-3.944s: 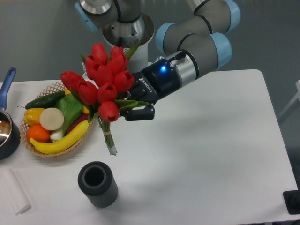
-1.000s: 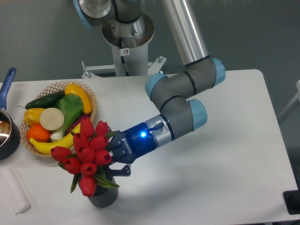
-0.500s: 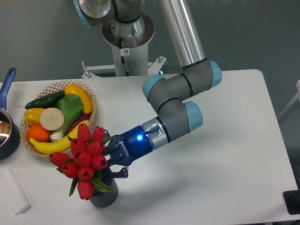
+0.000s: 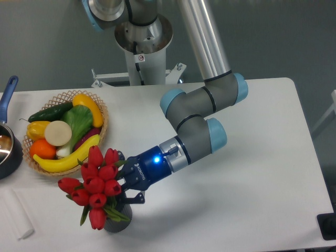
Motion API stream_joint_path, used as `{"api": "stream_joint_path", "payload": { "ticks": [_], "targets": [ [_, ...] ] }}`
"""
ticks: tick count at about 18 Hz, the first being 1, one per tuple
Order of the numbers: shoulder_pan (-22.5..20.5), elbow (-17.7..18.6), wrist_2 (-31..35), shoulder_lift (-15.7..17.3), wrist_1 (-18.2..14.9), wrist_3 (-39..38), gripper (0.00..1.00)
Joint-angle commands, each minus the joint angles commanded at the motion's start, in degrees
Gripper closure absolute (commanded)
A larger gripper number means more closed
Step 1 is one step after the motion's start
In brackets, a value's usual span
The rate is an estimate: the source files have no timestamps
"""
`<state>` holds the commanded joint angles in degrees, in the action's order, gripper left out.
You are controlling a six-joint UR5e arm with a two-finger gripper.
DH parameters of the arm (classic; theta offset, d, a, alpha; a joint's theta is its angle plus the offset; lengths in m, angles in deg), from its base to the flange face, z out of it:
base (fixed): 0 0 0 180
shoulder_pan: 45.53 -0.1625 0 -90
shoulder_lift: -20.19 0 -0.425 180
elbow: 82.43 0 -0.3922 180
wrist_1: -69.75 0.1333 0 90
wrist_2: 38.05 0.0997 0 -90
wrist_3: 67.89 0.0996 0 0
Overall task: Insert the flowers into the vase
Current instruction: 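Lower the tulip stems into the opening of the grey vase, then open the gripper to release the tulips inside the vase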
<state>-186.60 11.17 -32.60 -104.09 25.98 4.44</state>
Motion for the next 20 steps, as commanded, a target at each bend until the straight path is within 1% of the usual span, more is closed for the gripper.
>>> {"api": "stream_joint_path", "payload": {
  "ticks": [4, 7, 9, 11, 13, 15, 18, 20],
  "targets": [
    [0.09, 0.00, 1.06, -0.26, 0.00, 0.00, 0.73],
    [0.09, 0.17, 1.06, -0.44, 0.00, 0.00, 0.67],
    [0.09, 0.18, 1.06, -0.44, 0.00, 0.00, 0.61],
    [0.09, 0.26, 1.06, -0.35, 0.00, 0.00, 0.60],
    [0.09, 0.26, 1.06, -0.35, 0.00, 0.00, 0.55],
    [0.09, 0.18, 1.06, -0.27, 0.00, 0.00, 0.54],
    [0.09, 0.35, 1.06, -0.18, 0.00, 0.00, 0.48],
    [0.18, 0.88, 1.50, 0.00, 0.00, 0.00, 0.48]
  ]
}}
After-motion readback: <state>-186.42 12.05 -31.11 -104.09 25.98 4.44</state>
